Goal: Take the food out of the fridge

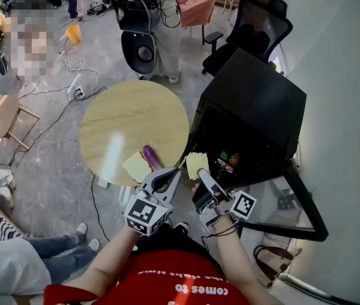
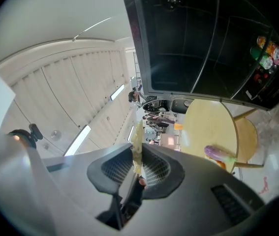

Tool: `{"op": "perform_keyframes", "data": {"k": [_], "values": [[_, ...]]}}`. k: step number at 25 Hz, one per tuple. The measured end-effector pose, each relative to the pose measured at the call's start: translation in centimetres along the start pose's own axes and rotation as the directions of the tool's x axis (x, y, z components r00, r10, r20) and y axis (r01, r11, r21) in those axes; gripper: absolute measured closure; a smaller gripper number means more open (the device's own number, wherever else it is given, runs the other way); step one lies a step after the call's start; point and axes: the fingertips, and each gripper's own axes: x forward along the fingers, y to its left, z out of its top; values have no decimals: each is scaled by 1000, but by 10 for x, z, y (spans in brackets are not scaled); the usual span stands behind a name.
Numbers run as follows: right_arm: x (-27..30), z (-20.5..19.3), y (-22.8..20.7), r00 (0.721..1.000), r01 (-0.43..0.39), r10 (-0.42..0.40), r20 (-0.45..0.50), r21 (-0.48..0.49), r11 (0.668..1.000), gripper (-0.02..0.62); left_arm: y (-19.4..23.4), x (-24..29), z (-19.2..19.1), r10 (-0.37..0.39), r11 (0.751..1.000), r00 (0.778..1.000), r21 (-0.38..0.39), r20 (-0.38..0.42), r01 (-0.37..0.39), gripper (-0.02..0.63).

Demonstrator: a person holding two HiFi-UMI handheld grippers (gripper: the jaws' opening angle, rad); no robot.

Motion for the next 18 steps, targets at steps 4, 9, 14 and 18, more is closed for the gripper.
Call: {"op": "perform_keyframes", "data": {"k": [4, 9, 14, 18], "values": [[0, -2, 0, 1000, -2, 2, -10, 6, 1000, 538, -3, -1, -2, 2, 1000, 1000, -10, -2, -2, 598], [1, -6, 3, 1000, -19, 19, -15, 21, 1000, 538, -4, -3, -4, 7, 1000, 1000, -8, -5, -7, 598], [0, -9, 4, 1000, -30, 30, -10, 33, 999, 538, -1, -5, -2, 19, 1000, 1000, -7, 3, -19, 598], [3, -9, 5, 999, -39, 39, -6, 34, 999, 538, 1, -6, -1, 17, 1000, 1000, 2, 9, -17, 598]]}}
